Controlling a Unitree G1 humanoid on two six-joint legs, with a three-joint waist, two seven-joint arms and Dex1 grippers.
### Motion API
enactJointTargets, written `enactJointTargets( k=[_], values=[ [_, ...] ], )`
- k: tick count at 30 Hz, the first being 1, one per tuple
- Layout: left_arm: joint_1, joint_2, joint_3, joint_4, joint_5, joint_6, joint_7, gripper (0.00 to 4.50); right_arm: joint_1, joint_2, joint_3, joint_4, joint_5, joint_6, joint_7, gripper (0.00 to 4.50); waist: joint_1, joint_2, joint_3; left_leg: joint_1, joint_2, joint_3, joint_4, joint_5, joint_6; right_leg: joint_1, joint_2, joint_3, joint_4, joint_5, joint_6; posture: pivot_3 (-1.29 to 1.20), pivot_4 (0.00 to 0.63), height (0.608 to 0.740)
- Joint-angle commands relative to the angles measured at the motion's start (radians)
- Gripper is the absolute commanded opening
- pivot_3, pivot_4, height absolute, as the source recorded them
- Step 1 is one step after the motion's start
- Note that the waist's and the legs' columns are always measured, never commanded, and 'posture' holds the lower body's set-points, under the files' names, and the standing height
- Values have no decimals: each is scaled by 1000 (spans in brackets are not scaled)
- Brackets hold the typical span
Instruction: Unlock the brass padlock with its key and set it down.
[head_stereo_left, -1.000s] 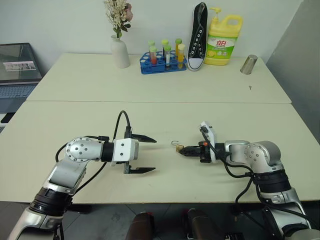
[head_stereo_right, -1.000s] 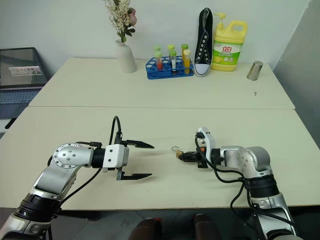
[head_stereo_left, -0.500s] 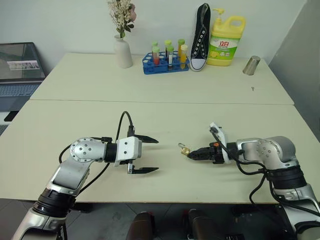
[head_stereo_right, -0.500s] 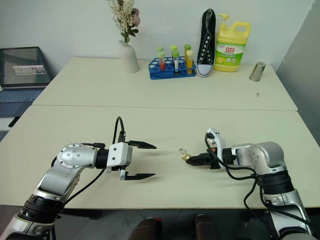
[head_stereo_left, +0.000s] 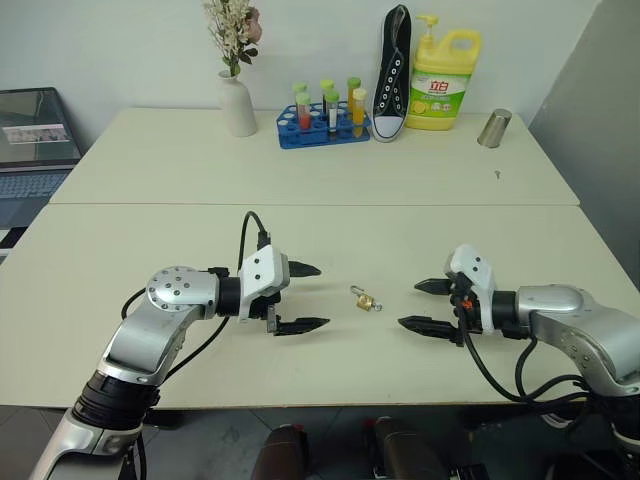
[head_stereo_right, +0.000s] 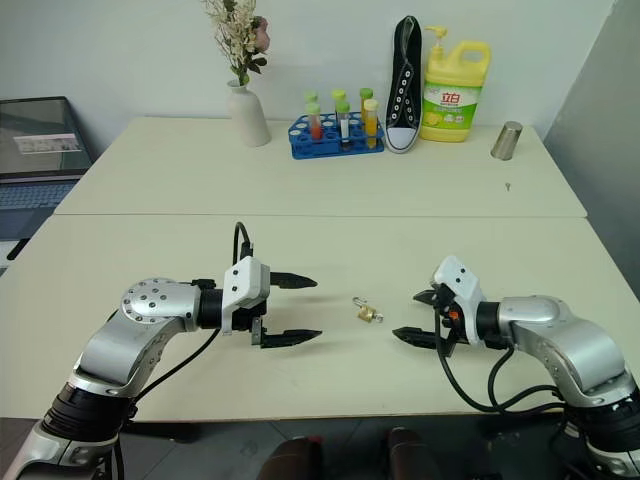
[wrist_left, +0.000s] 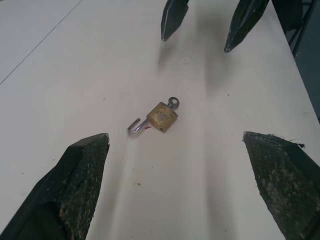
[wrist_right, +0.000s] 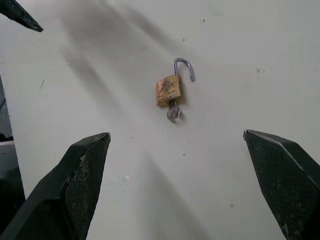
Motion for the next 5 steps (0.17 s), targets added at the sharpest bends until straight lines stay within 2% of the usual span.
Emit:
enactJointTargets(
  k=[1, 5],
  values=[
    [-44, 16, 13, 10, -17, -16, -39, 4500, 22, -33, -63, -56, -13, -84, 39, 4471, 2, 0, 0, 0, -1, 0, 0, 0, 0, 0, 0, 0, 0, 0, 0, 0, 150, 740],
    [-39, 40, -6, 35, -7, -69, -115, 4500, 45, -61, -41, -67, -76, -160, 52, 4471, 2, 0, 0, 0, -1, 1, 0, 0, 0, 0, -1, 0, 0, 0, 0, 0, 150, 740]
  ],
)
